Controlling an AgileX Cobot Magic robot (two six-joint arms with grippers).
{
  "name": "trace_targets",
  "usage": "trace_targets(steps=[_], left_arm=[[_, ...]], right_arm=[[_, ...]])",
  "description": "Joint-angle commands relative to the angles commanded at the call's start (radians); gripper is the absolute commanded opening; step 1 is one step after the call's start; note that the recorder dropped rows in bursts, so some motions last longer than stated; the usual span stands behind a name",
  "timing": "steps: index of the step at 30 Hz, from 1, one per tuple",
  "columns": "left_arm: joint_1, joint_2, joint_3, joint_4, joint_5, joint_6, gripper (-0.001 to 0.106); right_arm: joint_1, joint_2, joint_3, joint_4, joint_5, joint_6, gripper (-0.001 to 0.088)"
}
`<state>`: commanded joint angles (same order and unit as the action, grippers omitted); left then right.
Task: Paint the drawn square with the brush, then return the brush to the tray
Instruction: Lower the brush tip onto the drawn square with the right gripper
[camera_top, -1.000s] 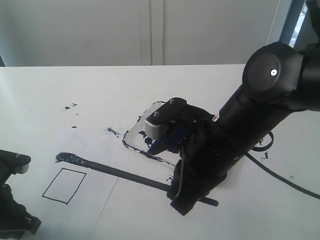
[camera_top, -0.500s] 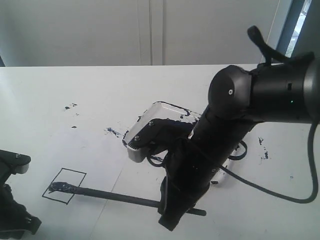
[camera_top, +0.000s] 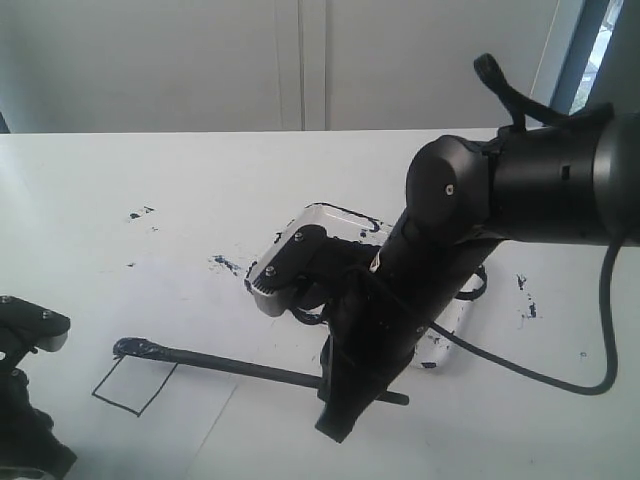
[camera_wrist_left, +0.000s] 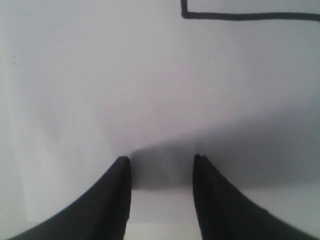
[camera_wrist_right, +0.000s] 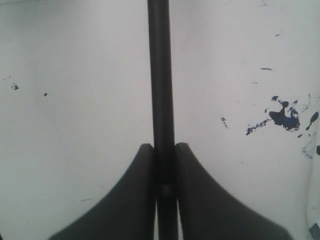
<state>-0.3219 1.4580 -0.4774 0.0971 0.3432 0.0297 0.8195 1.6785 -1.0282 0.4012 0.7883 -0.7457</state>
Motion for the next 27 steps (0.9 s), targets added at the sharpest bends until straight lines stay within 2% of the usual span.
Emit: trace_targets(steps=[4, 8, 15, 20, 27], left_arm=[[0.000, 0.000, 0.000, 0.033, -0.004, 0.108, 0.045], [0.000, 0.000, 0.000, 0.046, -0.022, 0.106, 0.045], [0.000, 0.000, 0.000, 0.052, -0.029, 0.101, 0.045], [0.000, 0.000, 0.000, 0.052, -0.029, 0.098, 0.045], [0.000, 0.000, 0.000, 0.052, -0.036, 0.098, 0.045]], right_arm=[[0.000, 0.000, 0.002, 0.002, 0.052, 0.051, 0.0000], [0.012, -0.004, 0.002, 0.009, 0.078, 0.053, 0.0000], [0.077, -0.033, 0.002, 0.005, 0.086, 0.078, 0.0000], [0.077, -0.083, 0.002, -0.106, 0.121, 0.288, 0.0000], [0.079, -0.081, 0.005, -0.088, 0.117, 0.316, 0.0000]])
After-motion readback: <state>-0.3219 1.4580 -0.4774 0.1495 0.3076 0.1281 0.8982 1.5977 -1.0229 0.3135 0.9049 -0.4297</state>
